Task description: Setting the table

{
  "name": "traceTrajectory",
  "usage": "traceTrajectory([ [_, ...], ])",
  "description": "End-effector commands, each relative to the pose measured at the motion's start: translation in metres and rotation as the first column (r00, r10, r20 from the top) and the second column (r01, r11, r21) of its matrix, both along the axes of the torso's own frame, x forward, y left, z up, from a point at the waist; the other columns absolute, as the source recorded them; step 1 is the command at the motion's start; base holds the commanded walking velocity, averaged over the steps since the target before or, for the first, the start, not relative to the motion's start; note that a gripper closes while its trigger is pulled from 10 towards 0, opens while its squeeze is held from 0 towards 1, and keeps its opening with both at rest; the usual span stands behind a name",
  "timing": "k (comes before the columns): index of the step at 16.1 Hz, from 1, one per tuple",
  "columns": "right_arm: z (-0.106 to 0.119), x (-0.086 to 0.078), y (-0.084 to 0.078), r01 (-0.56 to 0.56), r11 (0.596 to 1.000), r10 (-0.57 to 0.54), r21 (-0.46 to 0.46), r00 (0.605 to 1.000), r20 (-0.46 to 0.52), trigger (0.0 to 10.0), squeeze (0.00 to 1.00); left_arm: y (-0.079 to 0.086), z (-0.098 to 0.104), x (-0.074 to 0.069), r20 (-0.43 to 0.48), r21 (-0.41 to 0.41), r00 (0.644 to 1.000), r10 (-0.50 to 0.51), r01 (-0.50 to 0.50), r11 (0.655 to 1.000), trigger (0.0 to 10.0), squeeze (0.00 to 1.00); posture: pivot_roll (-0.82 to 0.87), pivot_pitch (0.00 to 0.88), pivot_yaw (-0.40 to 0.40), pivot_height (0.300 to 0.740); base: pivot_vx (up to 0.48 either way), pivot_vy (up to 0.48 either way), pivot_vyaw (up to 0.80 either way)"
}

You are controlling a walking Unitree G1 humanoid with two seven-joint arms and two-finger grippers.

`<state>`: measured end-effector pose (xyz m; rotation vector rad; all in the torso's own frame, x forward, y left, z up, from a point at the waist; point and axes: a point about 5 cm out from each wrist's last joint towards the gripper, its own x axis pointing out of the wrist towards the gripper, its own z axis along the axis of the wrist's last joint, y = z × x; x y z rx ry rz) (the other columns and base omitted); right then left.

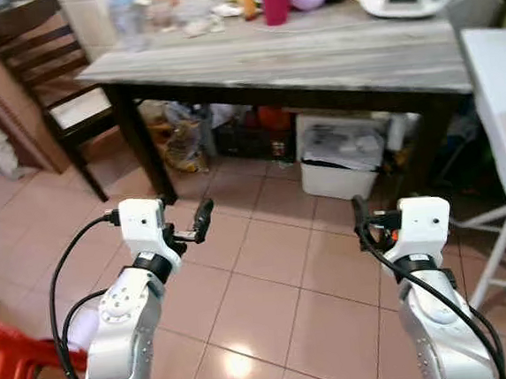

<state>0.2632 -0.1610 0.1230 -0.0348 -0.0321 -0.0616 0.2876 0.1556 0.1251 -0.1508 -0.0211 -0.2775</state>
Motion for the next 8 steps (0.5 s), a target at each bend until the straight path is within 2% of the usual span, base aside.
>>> traceTrajectory([
  [1, 0.0043, 0.0009, 0.0008, 0.000, 1.000, 0.000, -0.001, 1.000, 0.019, 10.0, 0.00, 0.0031, 0.0046, -0.0013, 0.021, -0.003, 1.000, 0.008, -0.008, 1.000, 10.0, 0.00, -0.24, 0.067, 0.090, 0.740, 0.000, 0.000, 0.00],
  [3, 0.0045, 0.0008, 0.0008, 0.003, 1.000, -0.003, -0.002, 1.000, 0.019, 10.0, 0.00, 0.0020, 0.0049, -0.0017, 0.021, 0.006, 1.000, -0.011, 0.011, 1.000, 10.0, 0.00, -0.24, 0.066, 0.090, 0.740, 0.000, 0.000, 0.00],
  [6, 0.0046, 0.0008, 0.0016, 0.003, 1.000, -0.003, -0.001, 1.000, 0.019, 10.0, 0.00, -0.0001, 0.0048, -0.0030, 0.020, 0.002, 0.999, -0.037, 0.037, 0.999, 10.0, 0.00, -0.24, 0.065, 0.092, 0.740, 0.000, 0.000, -0.69],
  [8, 0.0045, 0.0008, 0.0015, 0.003, 1.000, -0.003, -0.003, 1.000, 0.018, 10.0, 0.00, -0.0005, 0.0030, -0.0021, 0.006, 0.002, 1.000, -0.011, 0.011, 1.000, 10.0, 0.00, -0.24, 0.065, 0.092, 0.740, 0.000, 0.000, -0.80],
])
